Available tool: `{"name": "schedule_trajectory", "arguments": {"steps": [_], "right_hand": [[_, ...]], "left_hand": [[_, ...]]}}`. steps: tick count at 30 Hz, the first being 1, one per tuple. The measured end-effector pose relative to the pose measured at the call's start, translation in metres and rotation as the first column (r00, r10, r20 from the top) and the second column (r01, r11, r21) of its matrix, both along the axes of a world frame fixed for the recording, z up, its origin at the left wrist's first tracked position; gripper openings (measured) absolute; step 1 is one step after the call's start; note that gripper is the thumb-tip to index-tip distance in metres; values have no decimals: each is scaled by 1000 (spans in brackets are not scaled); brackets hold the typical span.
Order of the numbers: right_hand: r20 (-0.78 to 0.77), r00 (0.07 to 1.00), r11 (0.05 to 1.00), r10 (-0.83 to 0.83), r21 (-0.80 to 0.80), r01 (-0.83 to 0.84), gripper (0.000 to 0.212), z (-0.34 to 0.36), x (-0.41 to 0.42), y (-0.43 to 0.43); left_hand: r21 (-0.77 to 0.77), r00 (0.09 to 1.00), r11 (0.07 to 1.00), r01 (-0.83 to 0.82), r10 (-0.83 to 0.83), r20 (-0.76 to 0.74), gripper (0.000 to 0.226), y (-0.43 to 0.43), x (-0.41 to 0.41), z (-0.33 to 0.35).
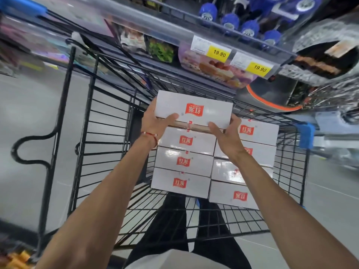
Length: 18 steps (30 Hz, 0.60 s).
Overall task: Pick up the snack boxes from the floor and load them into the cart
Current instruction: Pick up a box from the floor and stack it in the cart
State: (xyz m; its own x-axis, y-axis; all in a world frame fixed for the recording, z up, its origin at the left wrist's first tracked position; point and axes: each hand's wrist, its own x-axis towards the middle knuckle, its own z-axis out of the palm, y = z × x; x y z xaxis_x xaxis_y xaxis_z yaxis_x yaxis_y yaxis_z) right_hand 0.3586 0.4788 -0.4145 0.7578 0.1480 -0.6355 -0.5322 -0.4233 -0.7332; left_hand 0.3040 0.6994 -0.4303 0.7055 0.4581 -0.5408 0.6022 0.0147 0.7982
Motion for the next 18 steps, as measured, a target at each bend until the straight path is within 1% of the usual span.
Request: {"name": "schedule_trajectory", "arguments": {"steps": [2, 4, 8, 10, 12, 14, 18], "right_hand": [[15, 1000, 1000, -17, -5, 17, 71, 4, -3, -1], [42, 998, 999, -45, -6, 45, 68, 11, -10, -3], [15, 983, 982, -183, -32, 184, 63, 27, -37, -18], [-6, 970, 970, -243, -34, 242, 55, 36, -52, -28], [-23, 957, 957, -290, 2, 290, 43, 45, -68, -38], [-41, 942, 942, -333, 39, 335, 35, 53, -85, -50], [-36, 922, 917, -385, 100, 387, 27, 68, -115, -79]], "left_hand": [[40, 1000, 999, -17, 17, -6, 77, -4, -1, 2], [40, 1000, 999, -31, 31, 0, 78, -10, -5, 7], [19, 996, 996, -87, 86, 19, 69, -25, -26, 21], [43, 994, 993, -106, 104, 26, 63, -37, -39, 29], [1, 991, 991, -135, 135, 19, 58, -55, -53, 41], [-71, 992, 990, -123, 124, 10, 51, -77, -67, 55], [-71, 998, 998, -1, 5, 56, 41, -117, -86, 76]]}}
